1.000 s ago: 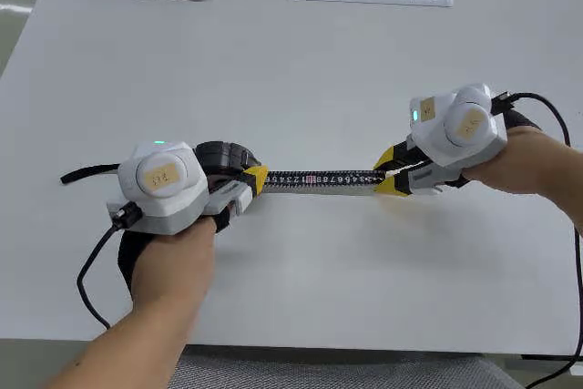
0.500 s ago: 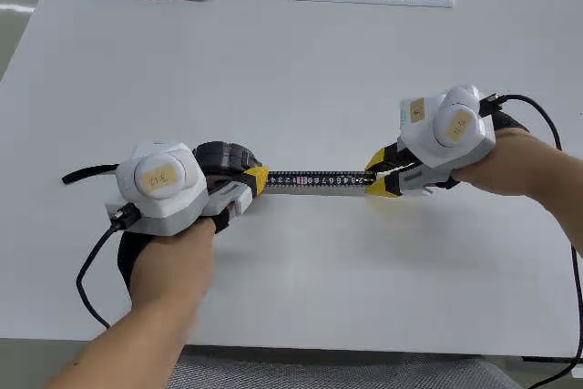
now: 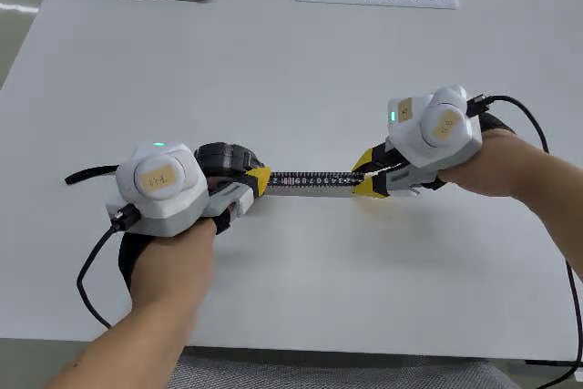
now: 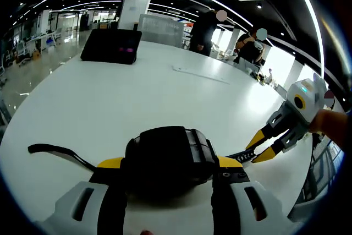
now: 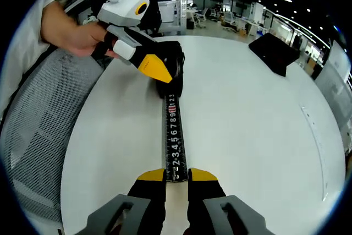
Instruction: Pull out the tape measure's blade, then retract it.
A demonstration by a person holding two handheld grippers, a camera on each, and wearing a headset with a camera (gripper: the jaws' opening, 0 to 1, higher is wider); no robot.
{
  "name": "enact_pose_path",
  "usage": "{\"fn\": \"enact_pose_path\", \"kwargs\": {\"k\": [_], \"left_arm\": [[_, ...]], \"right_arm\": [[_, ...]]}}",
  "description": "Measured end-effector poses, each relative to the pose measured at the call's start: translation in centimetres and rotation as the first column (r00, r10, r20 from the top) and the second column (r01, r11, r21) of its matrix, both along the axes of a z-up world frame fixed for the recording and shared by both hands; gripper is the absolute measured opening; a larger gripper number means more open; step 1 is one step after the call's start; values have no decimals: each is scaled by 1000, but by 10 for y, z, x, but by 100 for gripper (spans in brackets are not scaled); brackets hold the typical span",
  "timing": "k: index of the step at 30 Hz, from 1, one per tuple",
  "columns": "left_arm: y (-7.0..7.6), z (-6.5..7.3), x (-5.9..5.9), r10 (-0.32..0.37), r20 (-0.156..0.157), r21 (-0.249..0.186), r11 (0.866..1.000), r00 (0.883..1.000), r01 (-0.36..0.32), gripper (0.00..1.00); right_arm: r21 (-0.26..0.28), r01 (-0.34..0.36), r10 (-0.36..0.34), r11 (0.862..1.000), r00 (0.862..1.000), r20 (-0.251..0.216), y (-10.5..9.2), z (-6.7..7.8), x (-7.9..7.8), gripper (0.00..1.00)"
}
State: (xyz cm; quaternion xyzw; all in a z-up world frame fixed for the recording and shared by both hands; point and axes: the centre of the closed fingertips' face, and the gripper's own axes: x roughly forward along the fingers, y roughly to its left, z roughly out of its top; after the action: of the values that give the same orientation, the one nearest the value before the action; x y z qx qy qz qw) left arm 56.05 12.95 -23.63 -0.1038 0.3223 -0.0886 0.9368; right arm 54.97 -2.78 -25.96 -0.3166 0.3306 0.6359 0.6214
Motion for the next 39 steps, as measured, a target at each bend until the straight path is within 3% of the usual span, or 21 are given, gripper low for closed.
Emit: {"fn": "enact_pose_path", "kwargs": {"k": [39], "left_arm": [[1, 3, 1, 0, -5, -16, 1000, 1000, 0, 58]], "right_arm": [[61, -17, 18, 998, 1000, -20, 52, 3, -2, 11]]}}
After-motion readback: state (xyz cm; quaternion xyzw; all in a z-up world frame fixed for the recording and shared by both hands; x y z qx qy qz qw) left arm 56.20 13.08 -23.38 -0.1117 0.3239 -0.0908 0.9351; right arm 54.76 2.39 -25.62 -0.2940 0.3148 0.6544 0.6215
